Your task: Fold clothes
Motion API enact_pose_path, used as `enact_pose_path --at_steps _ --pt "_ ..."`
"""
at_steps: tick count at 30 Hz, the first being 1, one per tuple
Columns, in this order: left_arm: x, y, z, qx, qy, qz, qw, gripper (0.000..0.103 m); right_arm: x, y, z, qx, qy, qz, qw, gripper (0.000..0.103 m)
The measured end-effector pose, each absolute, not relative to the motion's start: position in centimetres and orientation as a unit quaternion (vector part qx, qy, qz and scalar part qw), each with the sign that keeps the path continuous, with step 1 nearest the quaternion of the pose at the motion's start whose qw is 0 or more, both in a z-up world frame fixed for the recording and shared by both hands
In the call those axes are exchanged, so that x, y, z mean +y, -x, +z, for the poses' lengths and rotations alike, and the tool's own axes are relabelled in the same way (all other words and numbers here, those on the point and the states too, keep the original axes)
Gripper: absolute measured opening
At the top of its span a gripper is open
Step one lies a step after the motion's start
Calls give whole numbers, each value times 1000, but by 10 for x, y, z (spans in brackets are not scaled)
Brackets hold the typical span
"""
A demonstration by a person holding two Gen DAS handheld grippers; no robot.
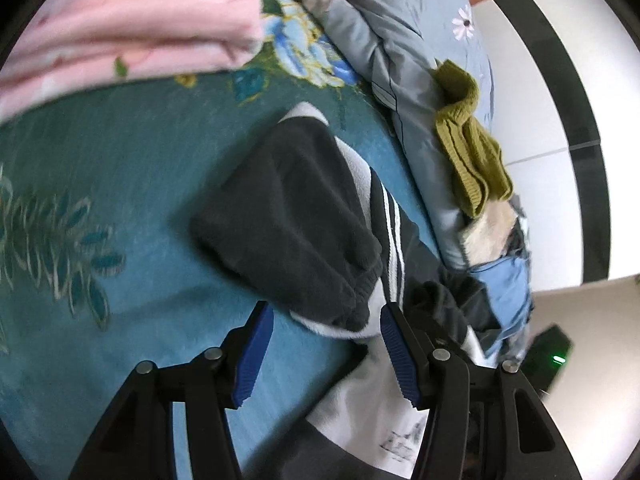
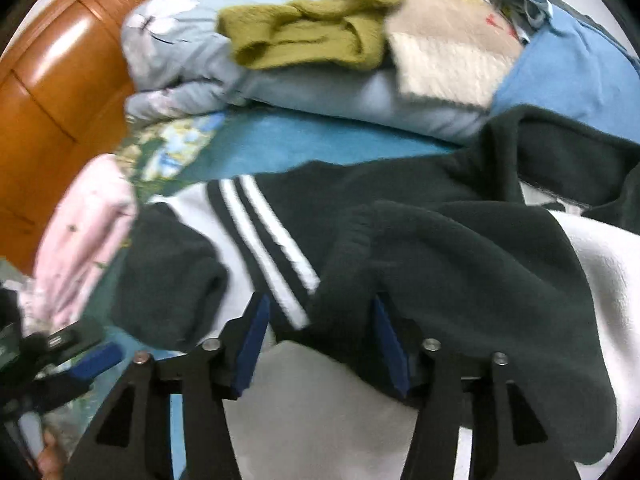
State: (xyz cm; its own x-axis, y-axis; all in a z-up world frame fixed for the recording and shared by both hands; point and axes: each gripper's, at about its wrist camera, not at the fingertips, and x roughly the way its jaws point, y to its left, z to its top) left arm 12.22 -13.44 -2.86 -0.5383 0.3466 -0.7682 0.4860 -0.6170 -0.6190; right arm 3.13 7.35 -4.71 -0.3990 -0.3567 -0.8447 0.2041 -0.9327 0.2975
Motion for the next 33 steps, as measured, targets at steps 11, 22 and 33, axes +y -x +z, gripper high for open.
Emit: enact_pose_path --at_steps 11,22,33 --pt "-64 -46 -44 167 -565 -808 17 60 151 -53 -9 -174 -501 -836 139 57" --pt "-78 -56 -47 207 -542 -815 -7 26 181 -75 -16 -205 -517 -822 123 57" --pt "-134 -87 16 421 -439 -788 -91 25 180 -84 -9 -235 -500 -817 165 57"
